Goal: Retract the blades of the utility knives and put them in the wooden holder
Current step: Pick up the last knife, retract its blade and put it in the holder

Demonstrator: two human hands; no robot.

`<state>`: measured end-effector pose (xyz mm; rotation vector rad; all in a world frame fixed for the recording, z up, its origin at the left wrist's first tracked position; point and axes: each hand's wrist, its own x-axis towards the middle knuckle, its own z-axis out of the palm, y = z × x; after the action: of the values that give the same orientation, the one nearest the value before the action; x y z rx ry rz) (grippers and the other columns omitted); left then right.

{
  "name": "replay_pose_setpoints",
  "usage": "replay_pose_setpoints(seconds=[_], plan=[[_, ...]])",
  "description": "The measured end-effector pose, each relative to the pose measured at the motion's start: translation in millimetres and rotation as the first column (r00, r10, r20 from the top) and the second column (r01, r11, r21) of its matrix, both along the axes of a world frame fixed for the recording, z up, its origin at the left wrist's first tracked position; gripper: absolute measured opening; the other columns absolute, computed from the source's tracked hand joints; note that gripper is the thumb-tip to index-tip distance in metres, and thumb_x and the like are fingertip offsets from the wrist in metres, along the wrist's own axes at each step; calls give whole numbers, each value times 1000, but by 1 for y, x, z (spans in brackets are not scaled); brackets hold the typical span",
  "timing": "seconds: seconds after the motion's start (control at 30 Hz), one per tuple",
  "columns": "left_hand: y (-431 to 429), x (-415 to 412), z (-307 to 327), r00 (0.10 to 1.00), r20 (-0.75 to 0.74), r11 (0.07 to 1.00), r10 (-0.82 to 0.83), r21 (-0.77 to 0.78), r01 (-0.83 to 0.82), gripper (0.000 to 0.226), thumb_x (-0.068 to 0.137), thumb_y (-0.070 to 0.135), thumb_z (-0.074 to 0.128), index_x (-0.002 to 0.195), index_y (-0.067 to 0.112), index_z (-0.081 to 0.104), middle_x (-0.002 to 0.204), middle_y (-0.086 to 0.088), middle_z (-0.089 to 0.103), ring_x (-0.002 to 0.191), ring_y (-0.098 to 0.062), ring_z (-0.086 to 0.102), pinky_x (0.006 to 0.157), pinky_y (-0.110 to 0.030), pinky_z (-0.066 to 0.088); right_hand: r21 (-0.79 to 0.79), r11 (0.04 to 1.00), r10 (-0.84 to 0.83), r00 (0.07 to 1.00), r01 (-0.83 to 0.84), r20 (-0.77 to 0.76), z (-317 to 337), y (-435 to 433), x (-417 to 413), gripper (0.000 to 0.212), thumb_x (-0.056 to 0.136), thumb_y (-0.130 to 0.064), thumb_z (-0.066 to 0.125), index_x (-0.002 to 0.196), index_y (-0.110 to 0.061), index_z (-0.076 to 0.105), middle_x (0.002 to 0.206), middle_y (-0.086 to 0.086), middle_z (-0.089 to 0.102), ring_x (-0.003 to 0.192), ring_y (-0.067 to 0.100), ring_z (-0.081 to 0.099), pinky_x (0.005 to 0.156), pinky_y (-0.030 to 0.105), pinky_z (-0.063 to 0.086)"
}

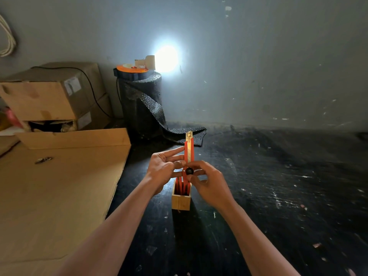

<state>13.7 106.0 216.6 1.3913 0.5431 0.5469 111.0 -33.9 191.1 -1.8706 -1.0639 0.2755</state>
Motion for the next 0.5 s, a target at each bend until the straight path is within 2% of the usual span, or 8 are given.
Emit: replay_pose_setpoints(seconds=[0.07,0.13,0.27,0.37,0.43,0.5], plan=[[0,0,0,1000,5,1000,0,-3,0,47,89,-12,68,129,12,69,94,1,83,86,-18,81,64,-32,65,-11,1000,2,1000,-2,-1,-1,0,2,29,94,-10,72,119,-24,69,121,-3,70,109,10,67,91,33,61],[0,1,0,1000,8,1000,-1,-8,1,47,89,-13,68,129,12,69,92,2,83,84,-18,81,62,-31,64,-10,1000,-16,1000,15,-11,-1,1,3,22,93,-16,74,112,-24,67,115,-5,72,107,9,68,93,36,61],[1,4,-5,1000,11,1000,-5,-19,5,48,89,-15,67,129,11,69,97,-2,83,86,-22,81,64,-33,65,9,998,-55,998,55,-23,-4,3,3,25,89,-27,77,93,-37,55,95,-16,69,94,0,67,83,23,57],[3,4,-11,1000,24,1000,1,-19,0,47,90,-12,67,130,12,68,98,-2,83,87,-23,81,64,-33,65,3,997,-71,997,71,5,-10,5,2,23,89,-29,77,86,-34,55,88,-14,67,85,0,66,75,19,52],[6,4,-16,1000,27,1000,3,-20,-3,47,90,-11,68,132,12,68,103,-5,82,91,-24,81,67,-35,66,-2,997,-78,997,78,-13,-13,8,3,19,89,-33,76,90,-27,58,91,-12,68,85,0,66,73,18,51],[10,5,-22,1000,16,1000,-5,-28,5,48,90,-12,68,133,10,67,109,-10,81,95,-27,80,71,-39,66,16,996,-83,993,85,-88,-13,11,4,25,90,-37,75,104,-24,58,97,-11,70,87,0,68,72,16,54]])
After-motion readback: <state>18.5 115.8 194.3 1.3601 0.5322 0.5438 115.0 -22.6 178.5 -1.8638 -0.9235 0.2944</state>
